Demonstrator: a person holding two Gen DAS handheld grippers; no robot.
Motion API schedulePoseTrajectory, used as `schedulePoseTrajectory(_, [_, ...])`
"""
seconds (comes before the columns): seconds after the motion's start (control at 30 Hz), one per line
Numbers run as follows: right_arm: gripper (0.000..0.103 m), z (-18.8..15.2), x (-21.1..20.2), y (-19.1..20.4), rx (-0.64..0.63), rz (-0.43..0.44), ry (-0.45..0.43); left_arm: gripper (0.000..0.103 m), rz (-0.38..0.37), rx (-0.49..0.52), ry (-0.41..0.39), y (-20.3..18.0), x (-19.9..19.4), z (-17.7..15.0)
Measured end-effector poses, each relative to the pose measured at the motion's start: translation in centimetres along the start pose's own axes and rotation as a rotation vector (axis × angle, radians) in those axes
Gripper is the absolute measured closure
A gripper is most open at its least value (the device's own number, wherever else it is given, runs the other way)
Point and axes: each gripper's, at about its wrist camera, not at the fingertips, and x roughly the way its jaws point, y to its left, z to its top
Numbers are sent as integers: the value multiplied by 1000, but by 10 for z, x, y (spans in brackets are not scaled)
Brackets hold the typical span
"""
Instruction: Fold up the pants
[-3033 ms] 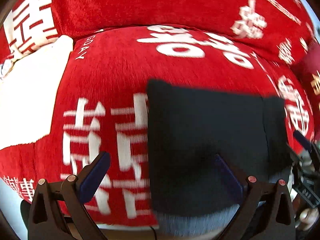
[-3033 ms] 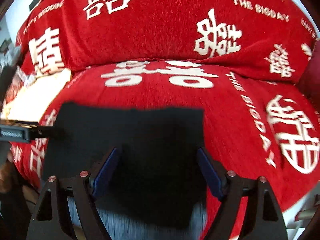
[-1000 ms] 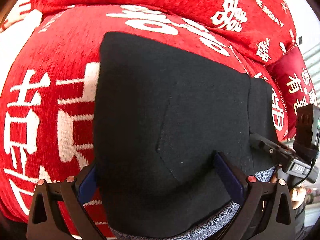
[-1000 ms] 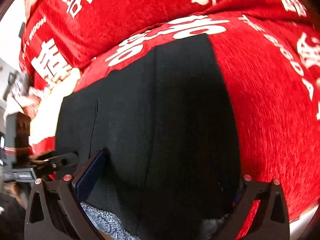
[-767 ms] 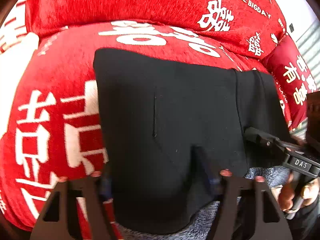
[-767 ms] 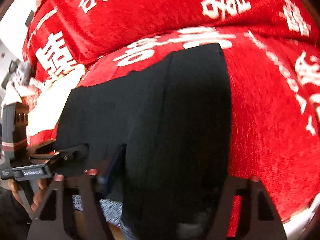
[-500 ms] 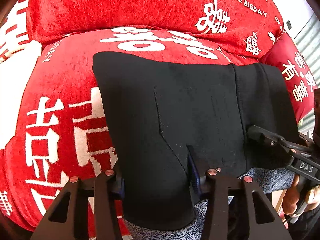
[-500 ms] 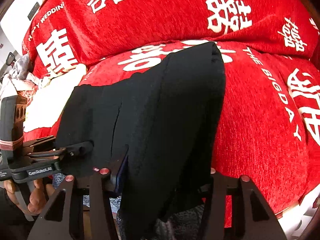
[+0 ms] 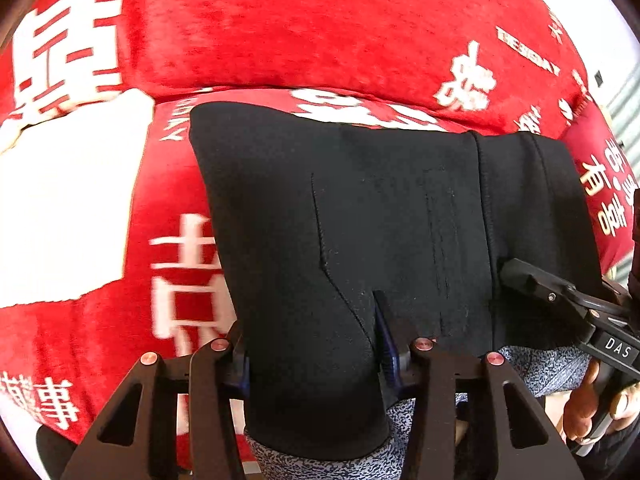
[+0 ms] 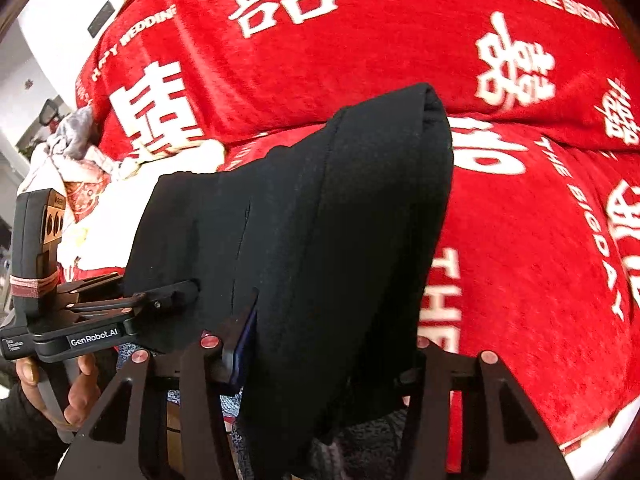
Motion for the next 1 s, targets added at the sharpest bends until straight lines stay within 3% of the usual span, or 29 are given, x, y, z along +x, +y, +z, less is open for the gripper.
schedulePoseTrajectory(0.37, [49, 19, 50, 49, -29, 51, 68, 54, 58, -79, 22, 72, -4, 2])
schedulePoseTrajectory(0.63, [48, 24, 86, 49, 4, 49, 136, 54, 44, -116, 75, 94, 20, 4])
schedulePoseTrajectory(0.8, [42, 23, 99, 36, 44, 38, 157, 41, 28, -129, 79, 102, 31, 4])
schedulePoseTrajectory(0.87, [34, 23, 104, 30, 74, 40, 172, 24, 28, -161, 87, 110, 36, 4])
schedulePoseTrajectory(0.9, [31, 24, 106, 26, 90, 39, 179, 21, 32, -176, 91, 114, 37, 4])
schedulePoseTrajectory(1.0, [24, 26, 104, 13, 150, 40, 188, 19, -10, -201, 102, 126, 35, 2])
